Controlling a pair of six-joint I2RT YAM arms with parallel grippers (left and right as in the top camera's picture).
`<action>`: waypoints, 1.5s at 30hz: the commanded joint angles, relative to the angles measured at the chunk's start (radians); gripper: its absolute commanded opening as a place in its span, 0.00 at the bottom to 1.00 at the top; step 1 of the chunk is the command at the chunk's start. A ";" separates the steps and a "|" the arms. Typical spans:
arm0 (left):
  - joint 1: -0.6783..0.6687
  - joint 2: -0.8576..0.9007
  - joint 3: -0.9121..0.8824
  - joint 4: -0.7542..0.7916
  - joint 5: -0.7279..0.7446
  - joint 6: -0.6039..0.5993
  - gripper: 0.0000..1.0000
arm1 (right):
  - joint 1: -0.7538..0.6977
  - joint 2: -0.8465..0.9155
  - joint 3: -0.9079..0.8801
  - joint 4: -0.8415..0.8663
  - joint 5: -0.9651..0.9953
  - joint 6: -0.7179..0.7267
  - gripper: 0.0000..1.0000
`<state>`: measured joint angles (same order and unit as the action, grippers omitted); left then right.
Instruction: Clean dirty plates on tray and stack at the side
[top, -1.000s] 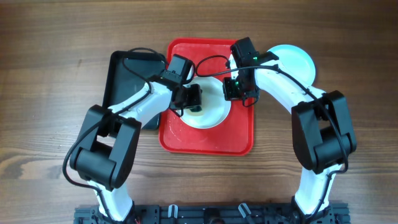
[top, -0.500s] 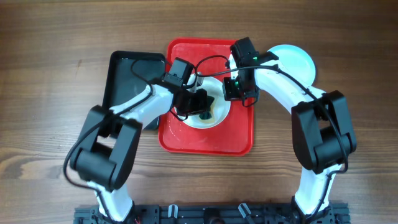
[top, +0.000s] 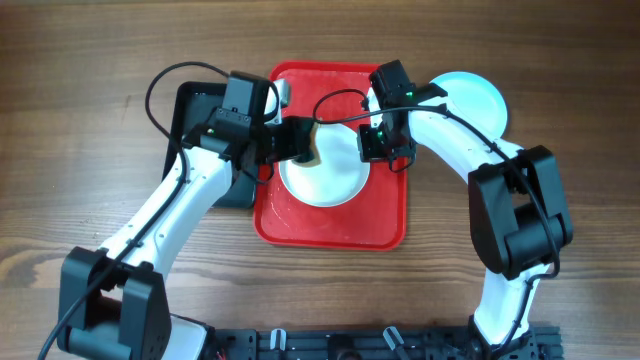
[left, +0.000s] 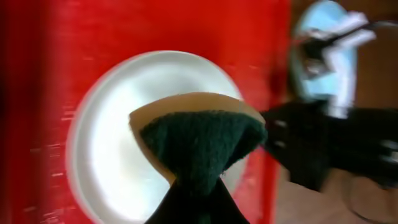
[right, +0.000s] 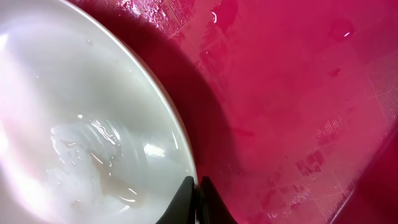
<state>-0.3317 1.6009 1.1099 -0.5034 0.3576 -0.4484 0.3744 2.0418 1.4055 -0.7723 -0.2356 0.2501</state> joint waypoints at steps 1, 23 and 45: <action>0.005 -0.002 0.003 -0.020 -0.254 -0.001 0.08 | 0.021 -0.015 -0.009 0.004 -0.048 0.011 0.04; -0.083 0.054 0.003 0.051 -0.168 -0.009 0.04 | 0.021 -0.015 -0.009 0.005 -0.048 0.012 0.04; -0.045 0.314 0.003 0.343 0.375 -0.031 0.04 | 0.021 -0.015 -0.009 0.003 -0.048 -0.014 0.04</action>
<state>-0.3820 1.8824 1.1095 -0.1661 0.6910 -0.4747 0.3748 2.0418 1.4048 -0.7719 -0.2356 0.2451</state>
